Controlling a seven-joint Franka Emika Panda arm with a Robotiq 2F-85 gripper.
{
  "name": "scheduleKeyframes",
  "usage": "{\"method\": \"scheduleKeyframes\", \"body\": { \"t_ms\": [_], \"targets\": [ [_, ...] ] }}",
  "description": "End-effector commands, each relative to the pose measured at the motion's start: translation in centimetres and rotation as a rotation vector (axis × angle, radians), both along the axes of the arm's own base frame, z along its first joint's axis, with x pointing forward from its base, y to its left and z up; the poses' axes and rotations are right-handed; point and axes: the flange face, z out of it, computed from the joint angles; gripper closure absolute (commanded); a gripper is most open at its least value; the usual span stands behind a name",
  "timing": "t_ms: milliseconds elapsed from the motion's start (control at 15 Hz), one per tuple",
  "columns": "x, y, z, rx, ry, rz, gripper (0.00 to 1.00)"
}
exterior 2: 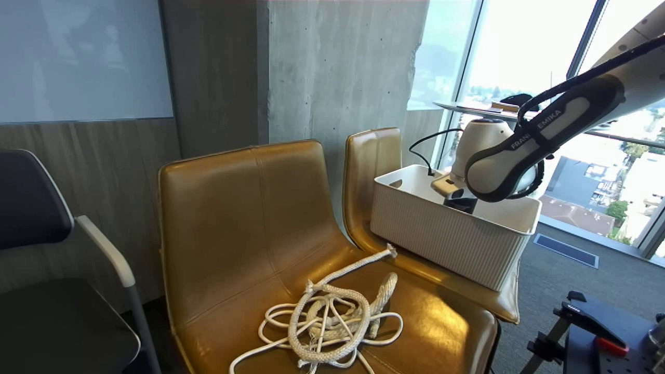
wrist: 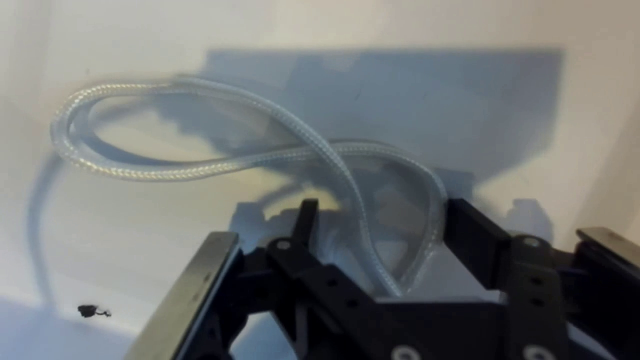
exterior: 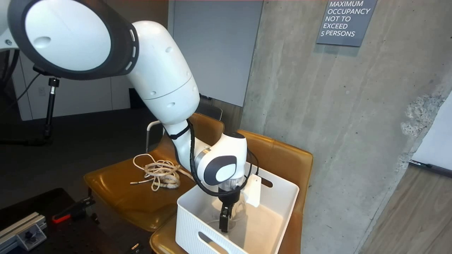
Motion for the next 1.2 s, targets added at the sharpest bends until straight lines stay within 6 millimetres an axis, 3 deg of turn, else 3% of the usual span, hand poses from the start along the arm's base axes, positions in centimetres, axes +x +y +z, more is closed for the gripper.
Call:
{"method": "scheduleKeyframes", "body": {
  "t_ms": [0,333,667,1133],
  "targets": [
    [0.7,-0.2,-1.2,-0.022,-0.008,0.019,0.65],
    [1.2,-0.4,-1.2,-0.027,-0.010,0.017,0.99],
    [2.0,-0.4,0.3,-0.032,-0.012,0.001,0.97],
    [3.3,-0.9,6.6,-0.067,-0.058,0.004,0.97]
  ]
}}
